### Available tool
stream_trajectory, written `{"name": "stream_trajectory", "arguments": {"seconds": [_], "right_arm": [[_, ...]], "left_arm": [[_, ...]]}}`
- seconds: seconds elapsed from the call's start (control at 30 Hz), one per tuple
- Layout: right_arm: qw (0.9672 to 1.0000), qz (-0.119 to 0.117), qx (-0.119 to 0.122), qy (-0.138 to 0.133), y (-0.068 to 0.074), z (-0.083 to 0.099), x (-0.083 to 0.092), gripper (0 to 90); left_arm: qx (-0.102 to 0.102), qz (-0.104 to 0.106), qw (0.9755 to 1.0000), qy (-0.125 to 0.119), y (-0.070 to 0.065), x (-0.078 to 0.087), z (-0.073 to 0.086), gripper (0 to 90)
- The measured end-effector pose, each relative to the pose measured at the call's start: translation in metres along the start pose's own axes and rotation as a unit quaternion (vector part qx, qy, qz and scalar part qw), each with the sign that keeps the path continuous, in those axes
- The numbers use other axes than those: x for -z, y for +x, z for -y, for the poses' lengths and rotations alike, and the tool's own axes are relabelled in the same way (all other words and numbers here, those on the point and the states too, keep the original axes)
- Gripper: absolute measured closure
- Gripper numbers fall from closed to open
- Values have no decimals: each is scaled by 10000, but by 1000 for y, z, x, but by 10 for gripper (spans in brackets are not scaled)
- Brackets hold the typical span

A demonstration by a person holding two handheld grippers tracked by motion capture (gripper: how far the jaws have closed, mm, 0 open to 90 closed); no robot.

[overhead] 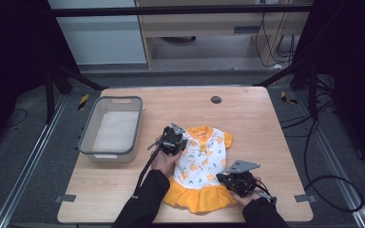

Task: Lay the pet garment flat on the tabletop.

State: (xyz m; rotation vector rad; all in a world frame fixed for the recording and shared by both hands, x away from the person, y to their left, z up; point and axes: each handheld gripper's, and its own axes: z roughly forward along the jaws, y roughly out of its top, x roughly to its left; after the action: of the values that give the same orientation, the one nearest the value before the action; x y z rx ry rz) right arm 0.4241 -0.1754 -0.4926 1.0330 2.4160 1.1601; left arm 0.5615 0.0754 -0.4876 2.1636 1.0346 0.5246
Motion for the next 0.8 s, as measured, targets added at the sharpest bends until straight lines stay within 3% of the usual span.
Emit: {"name": "stream_trajectory", "arguments": {"seconds": [0.07,0.17,0.3,0.5,0.63,0.7,0.8], "right_arm": [[9999,-11,16,127,2,3,-3,900],[9995,2,31,301,2,5,-6,900],[9994,-23,40,344,3,6,-4,900],[9995,-71,109,305,3,8,-2,900],[9998,-80,38,167,1,5,-1,900],[10000,-15,-12,0,-1,2,2,893],[9999,64,-49,-113,-3,0,5,876]], "left_arm": [[42,-34,10000,17,2,-3,1,709],[-113,-158,9998,69,2,-6,4,714],[-204,-198,9996,54,2,-7,4,715],[-159,-129,9998,64,3,-4,3,690],[-142,-14,9999,-44,2,11,0,613],[-124,115,9996,-238,1,27,0,582],[-138,194,9991,-354,1,38,1,550]]}}
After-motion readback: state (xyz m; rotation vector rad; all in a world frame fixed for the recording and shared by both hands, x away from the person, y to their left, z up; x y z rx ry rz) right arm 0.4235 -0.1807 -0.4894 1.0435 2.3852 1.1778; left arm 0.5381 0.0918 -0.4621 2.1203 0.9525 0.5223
